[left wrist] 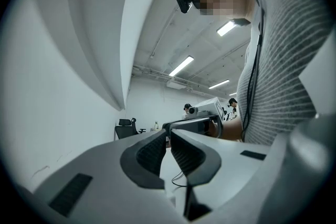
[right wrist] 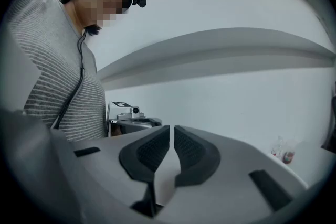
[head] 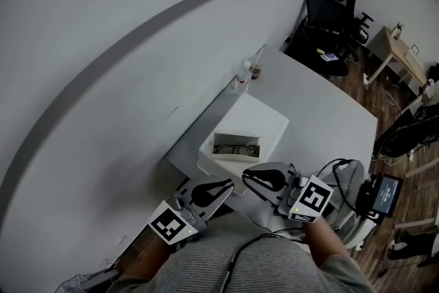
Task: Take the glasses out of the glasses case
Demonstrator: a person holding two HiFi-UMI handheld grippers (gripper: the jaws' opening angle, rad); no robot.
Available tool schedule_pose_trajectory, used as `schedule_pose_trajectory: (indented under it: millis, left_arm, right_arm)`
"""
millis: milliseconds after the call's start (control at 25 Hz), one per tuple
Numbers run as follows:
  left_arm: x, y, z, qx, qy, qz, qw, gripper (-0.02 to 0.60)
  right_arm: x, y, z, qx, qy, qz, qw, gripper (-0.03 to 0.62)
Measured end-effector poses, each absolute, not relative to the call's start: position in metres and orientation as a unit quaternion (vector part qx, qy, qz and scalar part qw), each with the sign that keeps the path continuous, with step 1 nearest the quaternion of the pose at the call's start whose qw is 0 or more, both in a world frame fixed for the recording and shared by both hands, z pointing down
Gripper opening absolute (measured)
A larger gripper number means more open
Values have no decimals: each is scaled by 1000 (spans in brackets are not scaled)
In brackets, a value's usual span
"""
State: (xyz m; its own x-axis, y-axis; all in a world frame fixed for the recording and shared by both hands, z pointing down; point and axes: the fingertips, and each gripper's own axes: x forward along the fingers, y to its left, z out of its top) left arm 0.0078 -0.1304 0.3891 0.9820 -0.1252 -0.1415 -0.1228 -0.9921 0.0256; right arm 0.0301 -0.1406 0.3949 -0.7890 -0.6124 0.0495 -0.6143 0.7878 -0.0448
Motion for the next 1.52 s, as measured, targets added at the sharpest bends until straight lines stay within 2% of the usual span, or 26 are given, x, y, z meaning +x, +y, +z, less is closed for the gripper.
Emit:
schedule_pose_trajectory:
  millis: [80,160,240,480,1520]
  left_arm:
    - [7,-135,393,996,-65,-68,8,18]
    - [7,-137,395,996,-62,-63,6,54]
    - [7,-138,396,996,-59,-60,1,84]
    - [9,-138,398,997,-55,-60,3,84]
    - [5,-138,413,997,-63,-50,6,83]
  right_arm:
    - [29,-141,398,318,-947,33,19,31]
    - [28,-140,401,309,-950,38,24,137]
    - [27,-140,402,305,-951,36,31,137]
    - [29,-147,408,299,-952,40,47,137]
    - [76,-230,525,262,-921,138,252,137]
